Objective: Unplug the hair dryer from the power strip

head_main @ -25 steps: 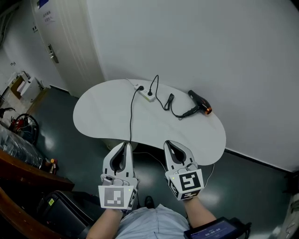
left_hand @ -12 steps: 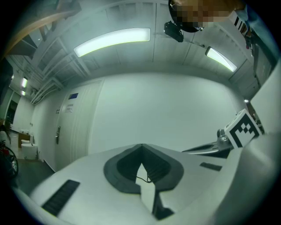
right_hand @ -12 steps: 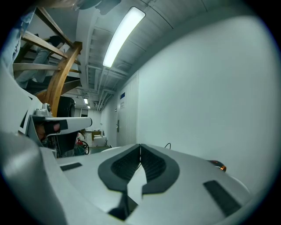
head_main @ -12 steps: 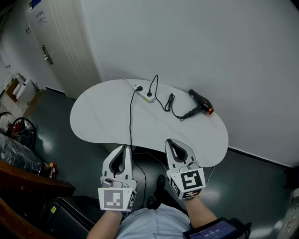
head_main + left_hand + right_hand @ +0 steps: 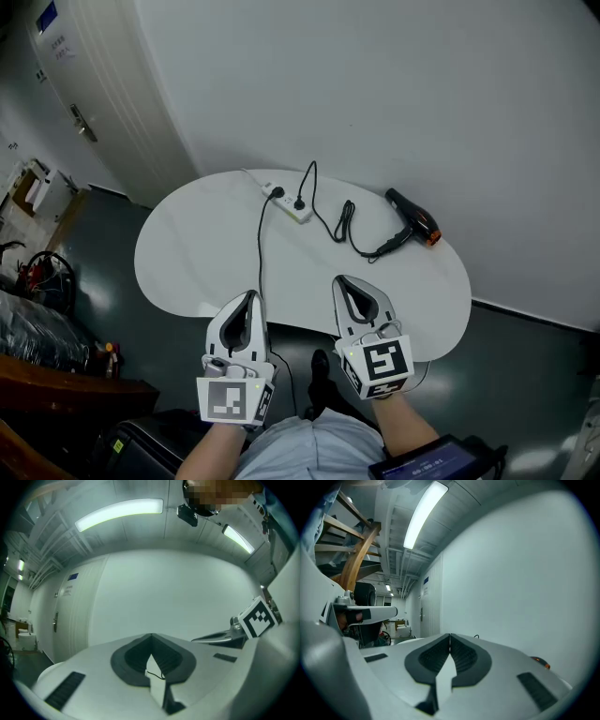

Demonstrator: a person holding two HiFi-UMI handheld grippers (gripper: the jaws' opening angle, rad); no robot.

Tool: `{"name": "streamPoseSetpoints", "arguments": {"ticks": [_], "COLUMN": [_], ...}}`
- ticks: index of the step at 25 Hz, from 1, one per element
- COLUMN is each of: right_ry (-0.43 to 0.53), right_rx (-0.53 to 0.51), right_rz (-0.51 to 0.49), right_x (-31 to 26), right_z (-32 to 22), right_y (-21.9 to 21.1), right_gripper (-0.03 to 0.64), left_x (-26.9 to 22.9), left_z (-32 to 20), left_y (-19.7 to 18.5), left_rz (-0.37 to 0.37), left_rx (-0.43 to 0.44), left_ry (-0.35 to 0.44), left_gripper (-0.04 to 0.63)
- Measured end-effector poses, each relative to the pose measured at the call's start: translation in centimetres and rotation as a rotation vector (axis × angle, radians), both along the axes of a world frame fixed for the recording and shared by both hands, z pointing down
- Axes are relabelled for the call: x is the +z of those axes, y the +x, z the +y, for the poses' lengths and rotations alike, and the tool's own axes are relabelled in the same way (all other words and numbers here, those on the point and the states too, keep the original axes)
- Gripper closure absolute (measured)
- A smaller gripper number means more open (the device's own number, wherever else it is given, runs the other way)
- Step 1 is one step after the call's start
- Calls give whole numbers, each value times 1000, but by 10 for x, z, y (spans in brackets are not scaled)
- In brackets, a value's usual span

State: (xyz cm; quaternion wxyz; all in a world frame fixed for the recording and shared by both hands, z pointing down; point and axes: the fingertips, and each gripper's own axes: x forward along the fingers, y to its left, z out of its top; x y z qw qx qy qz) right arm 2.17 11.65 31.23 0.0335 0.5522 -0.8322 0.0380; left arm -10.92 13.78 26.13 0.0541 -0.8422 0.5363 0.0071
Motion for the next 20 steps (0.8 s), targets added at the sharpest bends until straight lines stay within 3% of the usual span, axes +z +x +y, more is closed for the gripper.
{"name": "streamPoseSetpoints", "arguments": {"ticks": [10,20], "right_ry": [-6,35], "right_rx": [-55,-124], "right_rz": [9,15], "right_x": [2,-18], "right_z": [-101,-161], "right_y": [9,3], "right_gripper": [615,615], "left_x": [-3,-31], "left_z": [-98,-146], "left_y": [21,27], "left_rz": [12,11], "left_rx": [-23,-79], "left_ry": [-2,46], "left_gripper": [597,597]}}
